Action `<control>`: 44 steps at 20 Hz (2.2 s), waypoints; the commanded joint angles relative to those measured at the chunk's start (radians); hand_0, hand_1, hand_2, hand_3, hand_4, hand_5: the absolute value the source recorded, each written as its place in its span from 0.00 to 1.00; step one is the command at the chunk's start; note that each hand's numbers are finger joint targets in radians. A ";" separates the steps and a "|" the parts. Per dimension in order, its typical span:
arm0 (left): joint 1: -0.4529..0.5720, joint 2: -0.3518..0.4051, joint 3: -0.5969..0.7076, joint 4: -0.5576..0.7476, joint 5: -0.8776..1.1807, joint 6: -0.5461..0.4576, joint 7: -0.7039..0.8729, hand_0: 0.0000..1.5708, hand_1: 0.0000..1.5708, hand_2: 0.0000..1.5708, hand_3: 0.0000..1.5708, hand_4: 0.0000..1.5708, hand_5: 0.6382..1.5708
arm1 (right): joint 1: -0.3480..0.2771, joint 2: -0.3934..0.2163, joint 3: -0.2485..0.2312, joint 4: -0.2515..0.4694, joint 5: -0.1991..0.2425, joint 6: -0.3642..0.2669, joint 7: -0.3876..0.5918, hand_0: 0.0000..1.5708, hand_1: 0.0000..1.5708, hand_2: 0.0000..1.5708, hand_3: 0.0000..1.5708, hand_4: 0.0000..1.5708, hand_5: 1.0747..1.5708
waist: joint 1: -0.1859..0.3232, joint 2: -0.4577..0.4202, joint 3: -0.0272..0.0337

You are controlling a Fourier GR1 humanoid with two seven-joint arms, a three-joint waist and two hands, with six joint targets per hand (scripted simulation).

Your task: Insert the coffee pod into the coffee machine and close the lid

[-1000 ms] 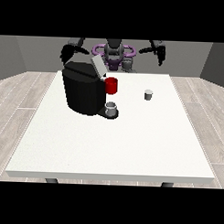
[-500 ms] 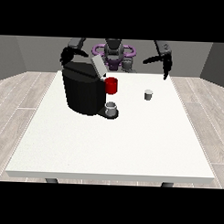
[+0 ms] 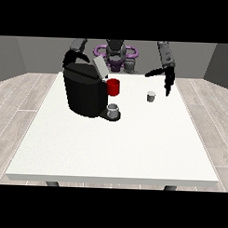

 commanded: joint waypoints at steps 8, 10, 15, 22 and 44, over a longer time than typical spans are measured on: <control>-0.100 -0.026 -0.089 0.151 -0.148 0.041 0.012 0.00 0.00 0.13 0.00 0.00 1.00 | -0.086 -0.013 -0.025 0.148 0.039 -0.037 0.017 0.00 0.00 0.00 0.00 0.27 1.00 | 0.029 0.012 0.0003; -0.116 -0.009 -0.081 0.217 -0.176 0.059 -0.042 0.00 0.00 0.29 0.00 0.00 1.00 | -0.069 0.009 -0.004 0.110 0.048 -0.056 0.023 0.00 0.00 0.00 0.00 0.26 1.00 | -0.001 0.012 0.0001; -0.128 0.037 -0.051 0.316 -0.196 0.054 -0.071 0.44 0.44 0.50 0.27 0.00 1.00 | -0.070 0.001 -0.018 0.120 0.042 -0.050 -0.010 0.00 0.00 0.00 0.00 0.25 1.00 | 0.009 0.021 0.0001; -0.148 0.025 -0.137 0.361 -0.329 0.110 -0.049 0.38 0.38 0.46 0.30 0.00 1.00 | -0.089 0.010 -0.007 0.126 0.036 -0.049 0.044 0.00 0.00 0.00 0.00 0.30 1.00 | 0.000 -0.004 0.0001; -0.218 0.017 -0.144 0.540 -0.521 0.389 -0.183 0.71 0.71 0.75 0.61 0.18 1.00 | -0.076 -0.001 -0.010 0.115 -0.010 -0.021 -0.022 0.00 0.00 0.00 0.00 0.27 1.00 | -0.044 0.066 -0.0001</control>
